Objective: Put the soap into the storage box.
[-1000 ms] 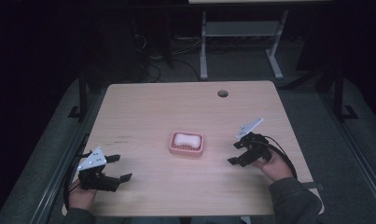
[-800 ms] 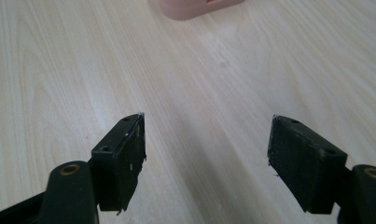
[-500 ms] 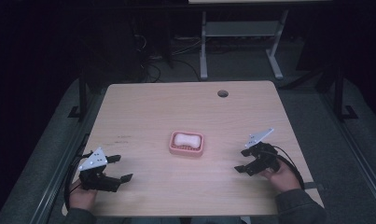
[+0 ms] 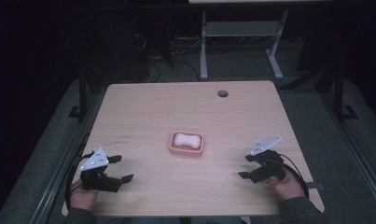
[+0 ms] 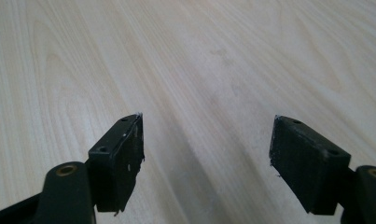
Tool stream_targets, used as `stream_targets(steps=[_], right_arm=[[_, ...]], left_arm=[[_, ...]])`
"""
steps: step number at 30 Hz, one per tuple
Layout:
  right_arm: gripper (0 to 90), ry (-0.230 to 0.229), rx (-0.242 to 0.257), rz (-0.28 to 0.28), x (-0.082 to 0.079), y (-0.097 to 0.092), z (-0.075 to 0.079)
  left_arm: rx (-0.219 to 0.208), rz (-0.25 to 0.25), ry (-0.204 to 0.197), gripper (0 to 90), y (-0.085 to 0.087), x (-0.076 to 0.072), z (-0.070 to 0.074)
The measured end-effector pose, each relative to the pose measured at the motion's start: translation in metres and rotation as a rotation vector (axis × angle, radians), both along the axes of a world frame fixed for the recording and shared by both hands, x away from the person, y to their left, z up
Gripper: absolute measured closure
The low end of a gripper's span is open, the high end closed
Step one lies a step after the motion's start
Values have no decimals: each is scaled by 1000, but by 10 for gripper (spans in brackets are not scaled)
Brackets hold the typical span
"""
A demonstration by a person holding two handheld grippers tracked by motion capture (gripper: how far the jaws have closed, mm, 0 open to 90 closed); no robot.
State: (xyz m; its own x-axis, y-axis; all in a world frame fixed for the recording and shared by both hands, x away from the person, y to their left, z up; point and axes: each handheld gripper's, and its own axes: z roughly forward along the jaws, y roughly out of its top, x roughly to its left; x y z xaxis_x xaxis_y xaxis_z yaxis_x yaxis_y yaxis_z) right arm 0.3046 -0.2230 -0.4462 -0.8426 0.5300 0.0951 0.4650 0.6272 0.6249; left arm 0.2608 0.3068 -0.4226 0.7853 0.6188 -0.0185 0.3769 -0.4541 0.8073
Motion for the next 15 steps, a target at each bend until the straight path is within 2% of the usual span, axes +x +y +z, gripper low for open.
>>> stream_targets(steps=[6, 8, 15], right_arm=[[249, -13, 10, -21, -13, -3, -3], [244, -20, -4, -21, -17, -4, -3], [227, -65, 9, -48, -33, -5, -1]], left_arm=[[5, -6, -1, 148, 0, 1, 0], [7, -7, -2, 148, 0, 1, 0], [9, -11, 2, 148, -1, 1, 0]])
